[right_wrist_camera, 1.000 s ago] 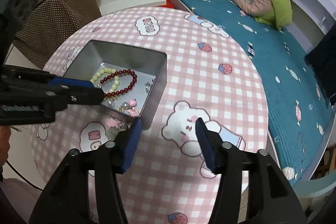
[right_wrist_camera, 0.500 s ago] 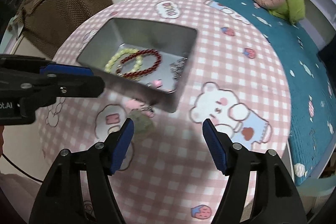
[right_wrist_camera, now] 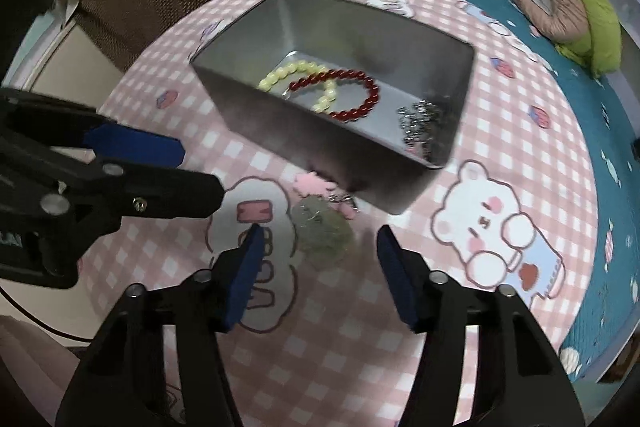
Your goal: Organize jewelry
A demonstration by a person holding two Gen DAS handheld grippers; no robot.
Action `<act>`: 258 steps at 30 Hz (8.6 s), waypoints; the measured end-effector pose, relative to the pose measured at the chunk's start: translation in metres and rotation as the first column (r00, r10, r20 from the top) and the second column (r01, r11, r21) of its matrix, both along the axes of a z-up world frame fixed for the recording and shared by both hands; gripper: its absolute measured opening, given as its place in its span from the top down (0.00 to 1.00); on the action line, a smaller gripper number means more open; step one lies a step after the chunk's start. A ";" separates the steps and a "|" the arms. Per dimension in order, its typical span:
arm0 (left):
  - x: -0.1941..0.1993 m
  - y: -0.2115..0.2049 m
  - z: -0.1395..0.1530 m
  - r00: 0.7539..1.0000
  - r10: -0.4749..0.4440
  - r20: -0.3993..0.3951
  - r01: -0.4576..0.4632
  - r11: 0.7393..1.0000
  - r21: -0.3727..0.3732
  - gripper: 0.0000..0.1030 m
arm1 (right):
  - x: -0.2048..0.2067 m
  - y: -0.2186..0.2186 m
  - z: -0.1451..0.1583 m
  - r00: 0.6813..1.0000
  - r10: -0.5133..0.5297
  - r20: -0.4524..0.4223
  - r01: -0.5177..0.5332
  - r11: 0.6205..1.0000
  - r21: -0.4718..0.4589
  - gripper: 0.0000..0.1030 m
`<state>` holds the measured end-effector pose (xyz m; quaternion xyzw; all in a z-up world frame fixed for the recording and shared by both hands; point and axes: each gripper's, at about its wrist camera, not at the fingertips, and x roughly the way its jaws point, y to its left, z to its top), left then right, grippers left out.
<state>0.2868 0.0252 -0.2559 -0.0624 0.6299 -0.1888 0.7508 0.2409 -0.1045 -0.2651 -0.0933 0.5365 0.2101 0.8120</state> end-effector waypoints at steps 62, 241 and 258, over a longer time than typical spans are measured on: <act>0.002 -0.047 0.004 0.996 -0.012 0.090 0.007 0.999 0.054 0.96 | -0.022 -0.065 -0.003 0.986 -0.168 -0.007 0.168 0.986 -0.024 0.73; -0.270 -0.014 0.243 0.619 0.141 0.773 -0.257 0.966 0.029 0.29 | -0.245 -0.066 0.240 0.617 -0.389 0.684 0.264 0.921 0.286 0.41; -0.261 -0.014 0.243 0.616 0.120 0.779 -0.235 0.971 0.037 0.29 | -0.245 -0.064 0.239 0.615 -0.383 0.689 0.259 0.924 0.282 0.40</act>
